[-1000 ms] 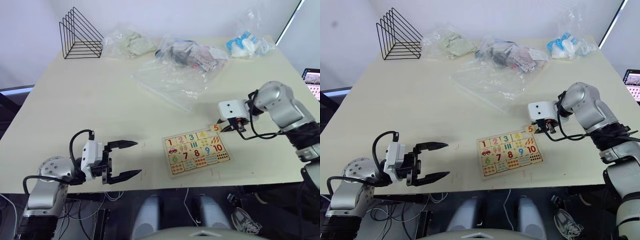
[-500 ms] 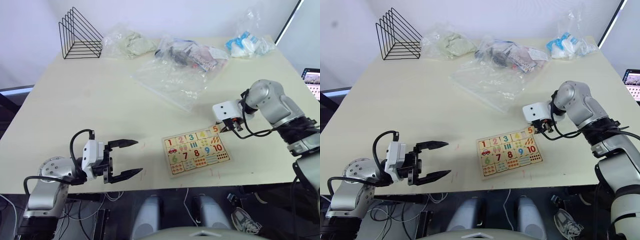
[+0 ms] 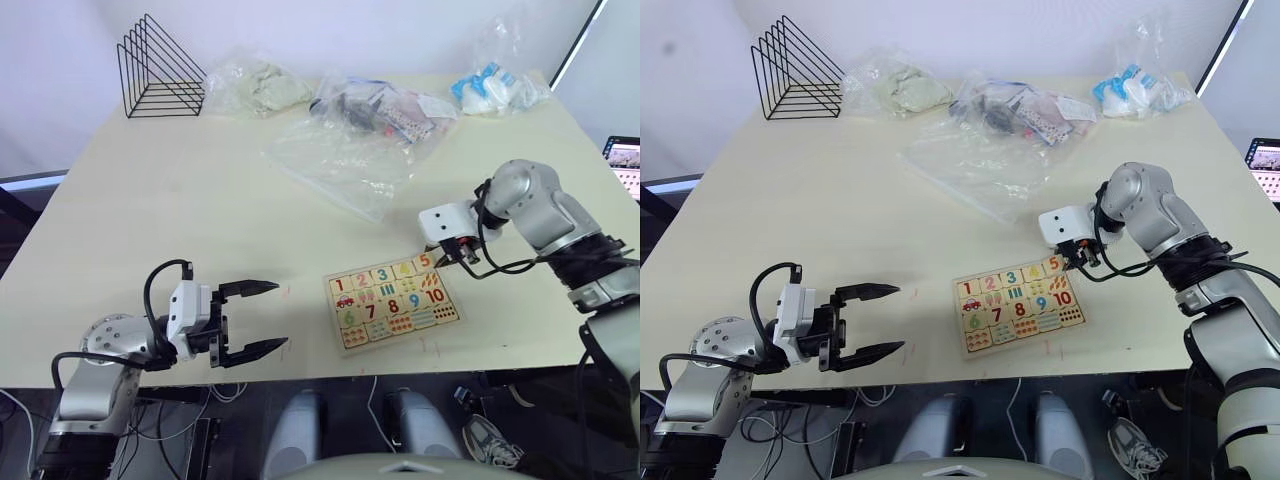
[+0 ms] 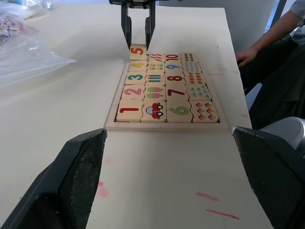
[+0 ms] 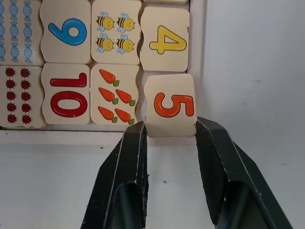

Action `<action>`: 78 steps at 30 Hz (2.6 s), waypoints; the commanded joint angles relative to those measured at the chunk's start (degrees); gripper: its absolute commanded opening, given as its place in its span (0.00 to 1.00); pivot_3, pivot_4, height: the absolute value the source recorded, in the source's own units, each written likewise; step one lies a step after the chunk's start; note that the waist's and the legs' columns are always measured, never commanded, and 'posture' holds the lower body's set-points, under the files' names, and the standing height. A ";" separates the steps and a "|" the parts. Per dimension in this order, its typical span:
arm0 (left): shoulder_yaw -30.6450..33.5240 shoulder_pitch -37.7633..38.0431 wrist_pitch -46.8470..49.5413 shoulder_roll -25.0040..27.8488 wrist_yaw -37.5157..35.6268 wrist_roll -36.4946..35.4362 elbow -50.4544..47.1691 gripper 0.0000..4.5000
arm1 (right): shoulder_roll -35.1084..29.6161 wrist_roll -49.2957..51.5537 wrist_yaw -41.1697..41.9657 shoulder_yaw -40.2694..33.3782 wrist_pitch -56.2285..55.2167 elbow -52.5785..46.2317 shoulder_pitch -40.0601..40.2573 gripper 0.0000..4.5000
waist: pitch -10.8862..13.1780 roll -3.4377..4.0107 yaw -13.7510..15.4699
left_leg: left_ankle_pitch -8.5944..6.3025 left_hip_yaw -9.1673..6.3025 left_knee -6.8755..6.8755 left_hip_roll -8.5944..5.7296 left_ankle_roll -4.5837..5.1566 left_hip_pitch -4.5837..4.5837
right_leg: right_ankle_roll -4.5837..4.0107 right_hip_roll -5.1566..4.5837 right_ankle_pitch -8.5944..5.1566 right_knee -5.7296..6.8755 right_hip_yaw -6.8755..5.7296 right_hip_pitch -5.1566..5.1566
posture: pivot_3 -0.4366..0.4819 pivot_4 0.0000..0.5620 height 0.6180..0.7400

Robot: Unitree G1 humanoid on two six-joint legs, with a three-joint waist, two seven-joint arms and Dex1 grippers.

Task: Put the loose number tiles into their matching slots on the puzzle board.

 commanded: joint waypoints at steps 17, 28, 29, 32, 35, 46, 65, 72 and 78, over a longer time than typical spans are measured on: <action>0.29 0.51 -0.64 0.15 -0.59 -0.69 -1.51 1.00 | 0.62 0.71 0.03 -0.90 1.97 -2.20 0.71 0.20 | 0.00 0.00 -0.01 | 0.00 0.00 0.00 0.00 0.00 0.00 | 0.00 0.00 0.00 0.00 0.00 0.00 | 0.48 0.27 1.00; 0.07 -0.21 -0.48 0.09 -0.74 -0.56 -1.05 1.00 | 0.66 0.51 -0.13 -0.65 1.41 -1.53 0.88 0.20 | 0.00 0.00 0.00 | 0.00 -0.01 -0.01 0.00 0.00 0.00 | 0.00 0.01 0.00 0.00 -0.01 0.00 | 0.48 0.27 1.00; 0.05 -0.27 -0.48 0.07 -0.73 -0.53 -1.02 1.00 | 0.62 0.44 -0.15 -0.61 1.29 -1.47 0.91 0.20 | 0.00 0.00 0.00 | 0.00 -0.01 -0.01 0.00 0.00 0.00 | 0.00 0.01 0.00 0.00 -0.01 0.00 | 0.48 0.27 1.00; -0.01 -0.26 -0.51 0.04 -0.72 -0.48 -1.08 1.00 | 0.44 0.34 -0.27 -0.57 0.82 -1.46 1.23 0.20 | 0.00 0.00 0.00 | 0.00 0.00 -0.01 0.00 0.00 0.00 | 0.00 0.01 0.00 0.00 -0.01 0.00 | 0.48 0.27 1.00; -0.15 -0.35 -0.45 0.04 -0.79 -0.46 -1.06 1.00 | 0.32 0.30 -0.33 -0.58 0.35 -1.25 1.49 0.53 | 0.00 0.00 -0.01 | 0.00 -0.01 -0.01 0.00 0.00 0.00 | 0.00 0.01 0.00 -0.01 -0.01 0.00 | 0.48 0.27 1.00; -0.18 -0.55 -0.54 -0.01 -1.10 -0.34 -0.86 1.00 | 0.03 1.96 0.64 -2.11 0.29 0.00 0.73 0.99 | 0.00 0.00 -0.01 | 0.00 -0.01 -0.01 0.00 0.00 0.00 | 0.00 0.01 0.00 -0.01 -0.01 0.00 | 0.48 0.27 1.00; -0.47 -1.45 -1.20 -0.79 -0.78 0.21 -0.25 1.00 | -1.63 15.66 -9.89 -18.06 7.79 -8.35 12.25 0.61 | 0.03 0.00 0.04 | 0.00 -0.01 -0.02 0.00 0.00 -0.01 | 0.00 0.00 0.00 -0.01 0.00 0.00 | 0.48 0.27 1.00; -0.52 -1.55 -1.83 -1.17 -0.06 0.87 0.05 1.00 | 1.94 23.18 -15.95 -24.88 5.72 -11.04 21.16 0.02 | 0.02 0.00 0.05 | 0.00 0.00 -0.02 -0.01 0.00 -0.02 | 0.01 0.00 0.00 -0.01 0.02 0.01 | 0.48 0.27 1.00; -0.51 -2.21 -1.98 -1.05 0.14 1.15 0.93 1.00 | 3.21 24.67 -19.15 -25.58 4.15 -10.49 24.74 0.02 | 0.02 -0.01 0.05 | 0.00 -0.02 -0.02 -0.01 0.00 -0.02 | 0.01 0.03 0.00 -0.01 0.01 0.01 | 0.48 0.27 1.00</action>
